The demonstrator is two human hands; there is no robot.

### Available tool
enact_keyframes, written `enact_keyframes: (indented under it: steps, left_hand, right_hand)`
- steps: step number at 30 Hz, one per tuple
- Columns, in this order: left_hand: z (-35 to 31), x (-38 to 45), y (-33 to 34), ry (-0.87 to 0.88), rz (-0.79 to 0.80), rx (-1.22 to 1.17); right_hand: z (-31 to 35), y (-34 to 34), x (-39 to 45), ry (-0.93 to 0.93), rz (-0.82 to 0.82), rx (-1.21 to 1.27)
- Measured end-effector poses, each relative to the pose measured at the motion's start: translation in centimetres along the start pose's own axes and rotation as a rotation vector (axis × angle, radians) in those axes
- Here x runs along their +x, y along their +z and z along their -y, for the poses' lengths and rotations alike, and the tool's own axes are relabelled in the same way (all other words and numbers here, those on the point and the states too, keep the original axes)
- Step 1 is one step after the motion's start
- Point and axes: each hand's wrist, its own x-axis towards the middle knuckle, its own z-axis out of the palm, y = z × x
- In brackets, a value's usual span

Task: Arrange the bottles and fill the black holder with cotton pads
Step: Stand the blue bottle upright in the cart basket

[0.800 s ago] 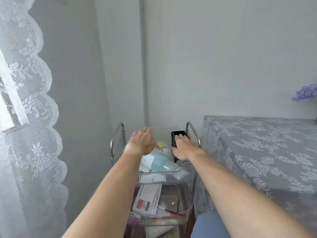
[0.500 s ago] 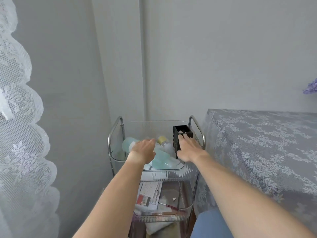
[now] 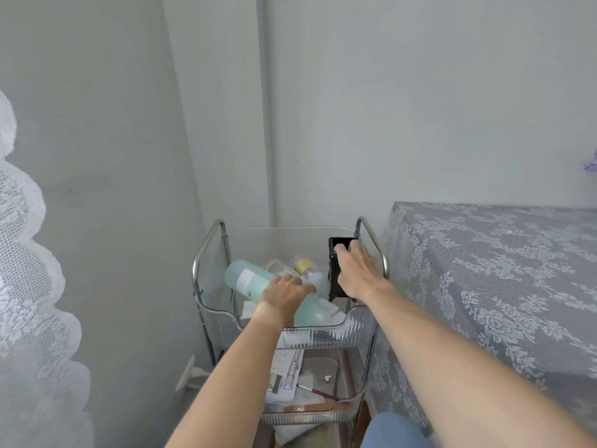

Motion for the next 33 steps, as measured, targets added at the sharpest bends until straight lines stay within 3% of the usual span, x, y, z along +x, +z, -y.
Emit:
enact_keyframes:
  steps: [7, 12, 15, 19, 23, 26, 33]
  left_hand:
    - [1.2, 0.1, -0.2, 0.069, -0.038, 0.121]
    - [2.1, -0.3, 0.3, 0.078, -0.17, 0.102]
    - [3.0, -0.6, -0.1, 0.043, -0.286, 0.004]
    - [4.4, 0.0, -2.7, -0.049, -0.406, -0.09]
    - [6.4, 0.2, -4.0, -0.181, -0.497, -0.291]
    - [7.8, 0.8, -4.3, -0.343, -0.58, -0.467]
    - [10.0, 2.0, -3.9, -0.718, -0.68, -0.875]
  right_hand:
    - [0.2, -0.5, 0.4, 0.023, -0.04, -0.023]
    - [1.2, -0.2, -0.6, -0.028, -0.223, 0.167]
    - [1.4, 0.5, -1.4, -0.084, -0.151, 0.23]
    - [1.3, 0.1, -0.6, 0.014, -0.159, 0.325]
    - [2.4, 0.8, -0.5, -0.039, -0.047, 0.201]
    - [3.5, 1.6, 0.2, -0.053, 0.036, 0.156]
    - [5.4, 4.3, 1.1, -0.068, 0.055, 0.167]
